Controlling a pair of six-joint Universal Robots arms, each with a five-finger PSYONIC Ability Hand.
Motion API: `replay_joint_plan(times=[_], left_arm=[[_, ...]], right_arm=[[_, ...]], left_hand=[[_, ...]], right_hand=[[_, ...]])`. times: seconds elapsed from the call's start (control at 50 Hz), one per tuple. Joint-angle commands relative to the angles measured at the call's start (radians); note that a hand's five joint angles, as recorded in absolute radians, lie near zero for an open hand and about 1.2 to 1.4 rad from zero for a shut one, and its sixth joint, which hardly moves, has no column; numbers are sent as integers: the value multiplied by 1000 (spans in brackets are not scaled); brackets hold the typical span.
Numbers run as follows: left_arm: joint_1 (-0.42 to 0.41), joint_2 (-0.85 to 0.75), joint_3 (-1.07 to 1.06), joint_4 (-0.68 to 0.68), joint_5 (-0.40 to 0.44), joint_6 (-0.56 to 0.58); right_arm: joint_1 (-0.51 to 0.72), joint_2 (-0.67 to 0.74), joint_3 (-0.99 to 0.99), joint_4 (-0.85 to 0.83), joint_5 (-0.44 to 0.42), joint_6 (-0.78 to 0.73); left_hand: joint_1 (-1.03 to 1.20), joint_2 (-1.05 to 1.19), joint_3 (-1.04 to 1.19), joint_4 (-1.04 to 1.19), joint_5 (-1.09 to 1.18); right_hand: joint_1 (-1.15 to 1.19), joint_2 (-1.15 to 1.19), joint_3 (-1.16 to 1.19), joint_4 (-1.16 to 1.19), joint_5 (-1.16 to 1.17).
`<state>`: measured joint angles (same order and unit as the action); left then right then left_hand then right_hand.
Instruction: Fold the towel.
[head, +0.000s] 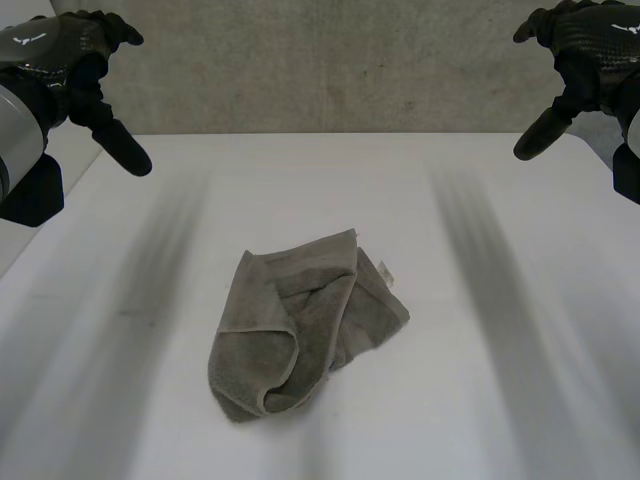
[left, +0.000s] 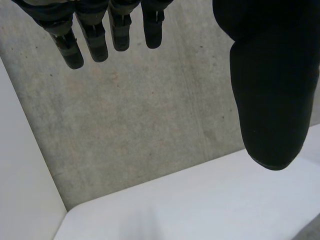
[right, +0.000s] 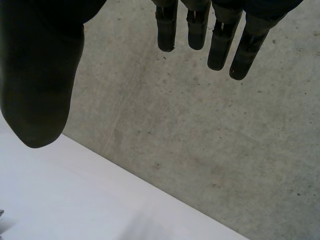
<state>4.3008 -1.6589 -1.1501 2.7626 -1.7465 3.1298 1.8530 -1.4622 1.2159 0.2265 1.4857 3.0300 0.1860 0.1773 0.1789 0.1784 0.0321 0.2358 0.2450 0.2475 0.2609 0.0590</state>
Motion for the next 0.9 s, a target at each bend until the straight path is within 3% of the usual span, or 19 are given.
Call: replay_joint_plan(times=[0.02, 0.24, 0.34, 0.44, 0.52, 0.6, 0.66, 0.9], left_arm=[[-1, -9, -7, -5, 4, -4], [-12, -7, -31, 2, 10, 1], [-16, -12, -66, 15, 44, 7], [-16, -38, -149, 48, 131, 35], [-16, -87, -258, 104, 214, 102], [-16, -119, -329, 169, 243, 142], [-22, -148, -396, 250, 257, 156], [-45, -321, -522, 463, 300, 161]], right_arm=[[0, 5, 5, -6, -1, -3], [9, 19, 14, -4, -19, -25], [14, 80, 16, 7, -64, -138], [28, 181, 40, 13, -223, -362], [52, 258, 27, 7, -317, -367], [68, 393, -25, 1, -454, -340], [89, 482, -71, 0, -511, -306], [137, 634, -99, -19, -548, -292]], left_hand=[[1, 10, 8, 9, -20], [10, 19, 17, 17, -11], [13, 22, 20, 20, -8], [30, 39, 38, 38, 10], [33, 42, 40, 41, 13], [33, 42, 40, 41, 13], [51, 60, 58, 59, 30], [235, 244, 243, 243, 215]], right_hand=[[-61, -70, -73, -86, -59], [-61, -70, -73, -86, -59], [-61, -70, -73, -86, -59], [-61, -70, -73, -86, -59], [-61, -70, -73, -86, -59], [-61, -70, -73, -86, -59], [-55, -64, -66, -80, -52], [66, 57, 55, 41, 69]])
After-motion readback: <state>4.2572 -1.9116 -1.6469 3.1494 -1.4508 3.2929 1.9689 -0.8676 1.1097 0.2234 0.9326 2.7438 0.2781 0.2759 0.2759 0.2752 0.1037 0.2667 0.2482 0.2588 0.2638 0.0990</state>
